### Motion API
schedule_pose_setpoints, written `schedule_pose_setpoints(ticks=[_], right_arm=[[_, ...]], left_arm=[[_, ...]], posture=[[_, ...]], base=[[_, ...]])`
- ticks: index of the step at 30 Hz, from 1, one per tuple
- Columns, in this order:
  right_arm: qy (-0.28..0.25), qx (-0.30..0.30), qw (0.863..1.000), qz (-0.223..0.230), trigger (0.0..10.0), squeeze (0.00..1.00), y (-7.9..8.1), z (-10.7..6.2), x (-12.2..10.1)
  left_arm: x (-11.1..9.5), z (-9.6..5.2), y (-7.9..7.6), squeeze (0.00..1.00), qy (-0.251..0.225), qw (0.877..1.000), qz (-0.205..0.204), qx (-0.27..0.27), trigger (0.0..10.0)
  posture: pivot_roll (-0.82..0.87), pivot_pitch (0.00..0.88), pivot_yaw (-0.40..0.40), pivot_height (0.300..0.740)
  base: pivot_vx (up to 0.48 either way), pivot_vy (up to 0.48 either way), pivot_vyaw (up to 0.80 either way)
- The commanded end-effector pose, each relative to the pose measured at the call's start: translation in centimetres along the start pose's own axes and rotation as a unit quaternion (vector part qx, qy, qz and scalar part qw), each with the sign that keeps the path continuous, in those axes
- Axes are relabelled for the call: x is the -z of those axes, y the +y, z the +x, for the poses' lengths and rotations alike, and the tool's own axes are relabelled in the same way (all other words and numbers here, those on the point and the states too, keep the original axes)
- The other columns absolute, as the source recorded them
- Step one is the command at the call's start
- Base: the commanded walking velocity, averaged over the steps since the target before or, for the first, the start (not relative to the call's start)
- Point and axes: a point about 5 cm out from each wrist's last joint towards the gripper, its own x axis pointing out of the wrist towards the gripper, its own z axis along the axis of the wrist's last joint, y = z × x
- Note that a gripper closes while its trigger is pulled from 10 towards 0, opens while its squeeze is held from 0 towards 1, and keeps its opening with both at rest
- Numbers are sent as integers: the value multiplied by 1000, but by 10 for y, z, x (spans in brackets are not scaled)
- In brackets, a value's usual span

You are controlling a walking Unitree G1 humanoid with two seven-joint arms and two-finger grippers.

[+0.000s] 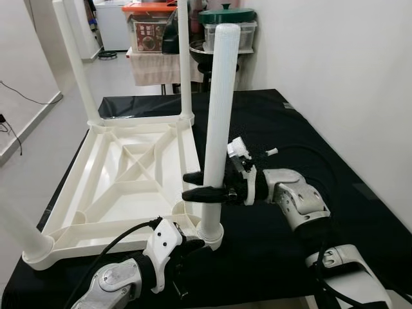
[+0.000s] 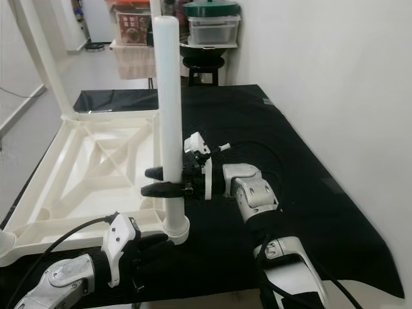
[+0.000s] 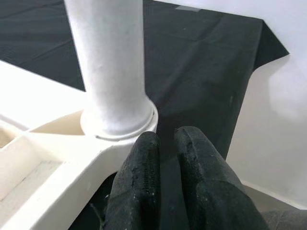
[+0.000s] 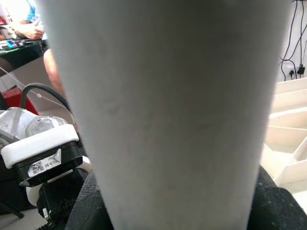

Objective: Building children table

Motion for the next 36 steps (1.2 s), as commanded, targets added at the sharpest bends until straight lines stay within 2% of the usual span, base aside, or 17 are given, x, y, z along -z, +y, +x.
schedule_pose_setpoints(ticks=[1,9,10,11,13,15,20,21,23,24,25,26,29,32,34,35,36], right_arm=[[-4,6,1000,19,0,0,3,-8,10],[4,105,994,8,0,0,6,-16,25],[-49,369,928,39,0,0,-10,-9,34],[-38,431,897,90,0,0,10,14,63],[-30,461,878,125,0,0,26,28,78],[-24,463,874,143,0,0,39,37,85],[13,422,902,94,0,0,29,35,82],[12,432,897,92,6157,0,31,38,81],[13,441,893,90,6157,0,31,39,79],[3,439,894,90,10000,0,30,40,77],[-4,442,893,90,10000,0,31,41,74],[-14,422,902,91,10000,1000,32,43,70],[-21,409,908,91,10000,1000,33,45,67],[-63,251,964,57,10000,1000,35,47,39],[-66,218,973,44,10000,1000,34,45,33],[-58,175,983,23,10000,0,31,42,28],[-49,141,989,8,10000,0,30,39,25]], left_arm=[[3,1,-3,0,7,1000,-2,2,10000],[4,-2,-3,0,7,1000,-5,2,10000],[5,-4,-3,0,8,1000,-7,0,10000],[5,-6,-2,0,9,1000,-8,-1,10000],[5,-7,-1,0,9,1000,-9,-1,10000],[5,-8,-1,0,10,1000,-9,-1,10000],[5,-4,-1,0,8,1000,-9,2,10000],[5,-5,0,0,8,1000,-10,-1,10000],[5,-6,0,0,9,1000,-10,-2,10000],[5,-6,1,0,10,1000,-9,-3,10000],[5,-6,1,0,10,1000,-9,-4,10000],[4,-5,1,0,9,1000,-7,-3,10000],[4,-5,1,0,9,1000,-7,-2,10000],[4,-3,-1,0,8,1000,-7,0,10000],[4,-3,-1,0,7,1000,-7,0,10000],[4,-2,-1,0,7,1000,-7,0,10000],[4,-2,-1,0,6,1000,-7,0,10000]], posture=[[81,0,-46,740],[73,0,-54,740],[68,0,-63,740],[58,0,-39,740],[58,0,-39,740],[58,0,-39,740],[54,0,-42,740],[59,0,-40,740],[59,0,-40,740],[55,0,-35,740],[57,0,-38,740],[54,0,-37,740],[54,0,-37,740],[57,0,-37,740],[57,0,-37,740],[61,0,-39,740],[61,0,-39,740]], base=[[0,0,0],[0,0,0],[0,0,0],[0,0,0],[0,0,0],[0,0,0],[0,0,0],[0,0,0],[0,0,0],[0,0,0],[0,0,0],[0,0,0],[0,0,0],[0,0,0],[0,0,0],[0,0,0],[0,0,0]])
